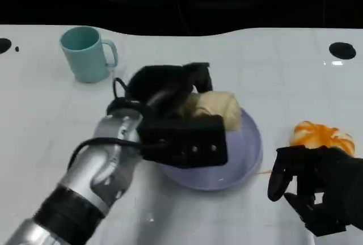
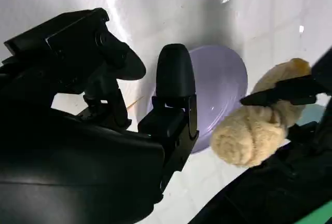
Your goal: Grasp the towel on the left side of the plate with the left hand and place it into the plate.
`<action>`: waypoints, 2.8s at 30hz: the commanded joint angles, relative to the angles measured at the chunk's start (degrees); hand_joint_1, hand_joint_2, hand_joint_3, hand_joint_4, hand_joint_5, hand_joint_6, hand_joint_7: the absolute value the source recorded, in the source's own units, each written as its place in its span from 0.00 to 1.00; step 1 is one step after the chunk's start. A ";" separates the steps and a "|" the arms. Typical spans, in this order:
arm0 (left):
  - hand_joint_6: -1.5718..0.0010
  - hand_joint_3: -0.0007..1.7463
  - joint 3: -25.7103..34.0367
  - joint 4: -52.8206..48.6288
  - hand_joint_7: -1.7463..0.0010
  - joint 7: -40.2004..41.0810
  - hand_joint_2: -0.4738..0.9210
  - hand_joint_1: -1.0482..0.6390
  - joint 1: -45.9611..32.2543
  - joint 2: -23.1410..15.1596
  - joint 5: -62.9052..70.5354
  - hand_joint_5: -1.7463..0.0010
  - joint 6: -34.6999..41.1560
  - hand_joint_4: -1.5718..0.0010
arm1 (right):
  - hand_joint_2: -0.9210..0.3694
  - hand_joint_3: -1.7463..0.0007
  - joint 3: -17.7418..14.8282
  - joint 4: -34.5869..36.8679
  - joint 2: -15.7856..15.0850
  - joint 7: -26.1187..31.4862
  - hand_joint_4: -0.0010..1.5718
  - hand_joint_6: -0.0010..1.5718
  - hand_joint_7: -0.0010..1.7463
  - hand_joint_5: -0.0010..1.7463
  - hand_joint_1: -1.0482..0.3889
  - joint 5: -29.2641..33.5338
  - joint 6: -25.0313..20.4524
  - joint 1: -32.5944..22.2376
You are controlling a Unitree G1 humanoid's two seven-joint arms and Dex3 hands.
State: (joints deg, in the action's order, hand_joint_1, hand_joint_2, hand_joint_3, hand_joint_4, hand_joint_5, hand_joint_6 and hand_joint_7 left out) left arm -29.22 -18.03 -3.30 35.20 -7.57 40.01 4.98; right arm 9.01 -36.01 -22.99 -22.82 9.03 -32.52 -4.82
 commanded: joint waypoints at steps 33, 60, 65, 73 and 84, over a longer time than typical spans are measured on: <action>0.81 0.09 3.04 13.52 0.95 -16.94 1.00 0.30 -4.60 -7.97 -4.84 0.67 -1.90 0.88 | 0.28 0.38 -0.65 -1.39 -0.14 -0.13 0.47 0.45 0.83 1.00 0.75 -1.16 -1.08 0.33; 0.54 0.81 34.22 50.85 0.37 -21.54 0.63 0.56 -33.34 -7.14 -58.09 0.15 33.20 0.54 | 0.27 0.38 0.44 0.34 -0.28 0.19 0.46 0.44 0.82 1.00 0.74 -0.60 -0.66 1.49; 0.54 0.75 37.50 57.98 0.18 -18.09 0.72 0.59 -35.32 -8.75 -63.55 0.03 46.51 0.52 | 0.27 0.38 0.32 0.39 -0.42 0.16 0.46 0.44 0.82 1.00 0.73 -0.57 -0.31 1.31; 0.54 0.80 34.74 57.88 0.01 -11.86 0.70 0.60 -39.06 -7.18 -62.77 0.00 50.35 0.43 | 0.28 0.37 -0.92 1.32 -1.25 -0.33 0.46 0.45 0.81 1.00 0.73 -1.02 1.78 0.46; 0.55 0.82 33.22 53.76 0.00 -10.47 0.67 0.60 -36.43 -9.05 -61.27 0.00 51.48 0.43 | 0.28 0.37 -1.24 2.13 -0.90 0.09 0.47 0.45 0.82 1.00 0.74 -0.70 2.92 0.12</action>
State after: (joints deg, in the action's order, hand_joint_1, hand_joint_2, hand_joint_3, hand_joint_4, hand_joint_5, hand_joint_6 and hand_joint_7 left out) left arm 4.22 36.48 -14.15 -1.57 -15.44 -22.09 57.04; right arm 8.12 -34.39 -23.23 -22.93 8.29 -30.72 -4.38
